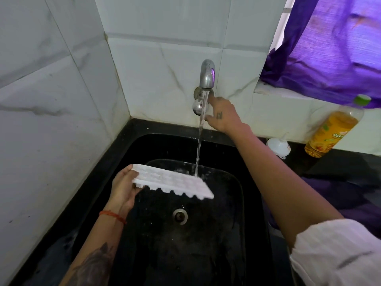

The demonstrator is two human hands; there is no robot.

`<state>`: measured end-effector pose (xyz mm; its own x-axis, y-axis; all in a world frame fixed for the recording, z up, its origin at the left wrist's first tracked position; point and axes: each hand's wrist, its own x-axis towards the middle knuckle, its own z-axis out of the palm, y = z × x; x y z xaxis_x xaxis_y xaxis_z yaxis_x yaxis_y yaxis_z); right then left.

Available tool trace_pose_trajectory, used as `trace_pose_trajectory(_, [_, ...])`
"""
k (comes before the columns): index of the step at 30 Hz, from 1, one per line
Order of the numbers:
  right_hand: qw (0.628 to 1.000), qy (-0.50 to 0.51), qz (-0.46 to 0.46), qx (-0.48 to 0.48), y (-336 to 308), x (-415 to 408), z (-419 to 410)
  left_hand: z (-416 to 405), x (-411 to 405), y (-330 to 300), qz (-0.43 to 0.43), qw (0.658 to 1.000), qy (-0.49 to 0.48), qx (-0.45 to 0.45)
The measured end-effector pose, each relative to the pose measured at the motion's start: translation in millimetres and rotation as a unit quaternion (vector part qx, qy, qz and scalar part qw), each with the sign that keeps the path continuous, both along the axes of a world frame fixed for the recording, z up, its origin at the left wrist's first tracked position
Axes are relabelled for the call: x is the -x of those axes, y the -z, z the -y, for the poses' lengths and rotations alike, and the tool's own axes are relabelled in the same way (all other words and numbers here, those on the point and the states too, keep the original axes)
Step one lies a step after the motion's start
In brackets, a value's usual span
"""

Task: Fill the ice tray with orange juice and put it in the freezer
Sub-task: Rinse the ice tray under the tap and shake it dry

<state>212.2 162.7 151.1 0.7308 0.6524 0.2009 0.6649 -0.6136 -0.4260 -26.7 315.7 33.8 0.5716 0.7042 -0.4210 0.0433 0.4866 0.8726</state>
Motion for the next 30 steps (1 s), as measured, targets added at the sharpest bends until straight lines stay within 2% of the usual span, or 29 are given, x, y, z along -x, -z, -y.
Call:
trace_pose_trajectory(3, [1.0,0.026,0.0,-0.015,10.0,5.5,-23.1,3.0,0.7,4.9,0.001,0.999,0.031,-0.02])
trace_pose_trajectory(8, [0.996,0.078,0.028,0.026,23.6,-6.5,-46.0,7.5,2.3,8.7,0.036,0.998,0.048,0.001])
trace_pose_trajectory(10, [0.994,0.106,-0.02,-0.009,22.4,-9.8,-52.0,7.4,3.1,11.7,0.044,0.998,0.046,0.006])
trace_pose_trajectory(15, [0.993,0.097,-0.033,-0.065,22.8,-6.5,-48.0,6.7,1.5,16.2,0.055,0.997,0.04,0.022])
trace_pose_trajectory(18, [0.98,0.074,-0.134,-0.128,16.8,-9.9,-40.2,6.6,2.5,17.2,0.067,0.996,0.046,0.027])
trace_pose_trajectory(21, [0.939,0.064,-0.289,-0.175,16.6,-13.6,-12.9,5.9,5.5,17.4,0.077,0.995,0.048,0.033])
trace_pose_trajectory(22, [0.933,0.068,-0.321,-0.148,23.0,-9.8,1.6,5.3,6.5,16.8,0.085,0.995,0.05,0.035])
trace_pose_trajectory(25, [0.928,0.069,-0.366,0.018,67.3,15.5,51.5,5.7,9.6,11.8,0.121,0.99,0.058,0.034])
trace_pose_trajectory(27, [0.882,0.03,-0.468,0.048,97.6,42.8,81.9,9.5,11.1,5.6,0.148,0.986,0.079,0.018])
trace_pose_trajectory(29, [0.839,0.014,-0.543,-0.024,114.0,64.3,105.2,13.8,12.5,-0.7,0.167,0.979,0.116,-0.002])
trace_pose_trajectory(30, [0.836,0.027,-0.544,-0.069,118.2,71.8,114.0,16.1,13.5,-2.8,0.171,0.976,0.134,-0.012])
